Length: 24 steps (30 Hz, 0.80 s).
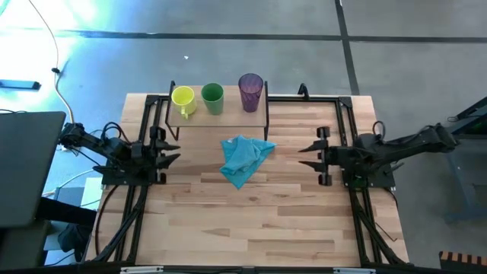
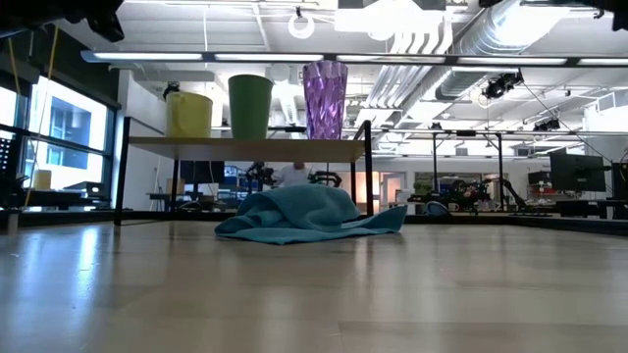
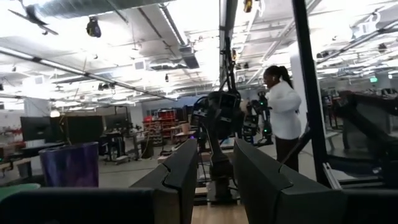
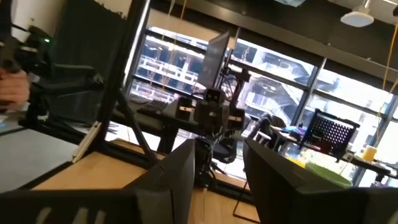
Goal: Stack small to large cups/mugs on shelf
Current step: Return to Home Position
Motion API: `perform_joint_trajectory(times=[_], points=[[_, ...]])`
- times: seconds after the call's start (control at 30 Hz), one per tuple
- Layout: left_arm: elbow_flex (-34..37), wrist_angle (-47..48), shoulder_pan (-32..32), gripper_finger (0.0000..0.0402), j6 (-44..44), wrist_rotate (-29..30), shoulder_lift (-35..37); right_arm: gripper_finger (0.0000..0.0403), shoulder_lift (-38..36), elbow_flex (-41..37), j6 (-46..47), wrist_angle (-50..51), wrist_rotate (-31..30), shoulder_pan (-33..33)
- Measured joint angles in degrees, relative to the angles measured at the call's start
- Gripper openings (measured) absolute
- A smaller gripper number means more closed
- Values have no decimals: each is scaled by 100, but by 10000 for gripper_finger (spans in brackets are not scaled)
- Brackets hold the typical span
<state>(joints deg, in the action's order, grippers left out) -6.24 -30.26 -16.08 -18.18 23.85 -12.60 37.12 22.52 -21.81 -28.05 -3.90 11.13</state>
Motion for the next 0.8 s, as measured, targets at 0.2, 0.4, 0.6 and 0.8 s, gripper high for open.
perform_joint_trajectory(times=[0.2, 0.4, 0.6, 0.8], points=[[0, 85, -2, 95, -152, 132, 0, 128, 620, 0, 124, -538, 7, -183], [207, 166, -2, 95, -86, 437, 36, 128, 423, 0, 227, -105, 9, -187], [531, -146, -2, 95, -210, 659, 407, 128, -301, 0, 383, 581, 9, -183], [575, 104, -2, 95, -491, 749, 1011, 128, -773, 0, 438, 1168, 27, -180]])
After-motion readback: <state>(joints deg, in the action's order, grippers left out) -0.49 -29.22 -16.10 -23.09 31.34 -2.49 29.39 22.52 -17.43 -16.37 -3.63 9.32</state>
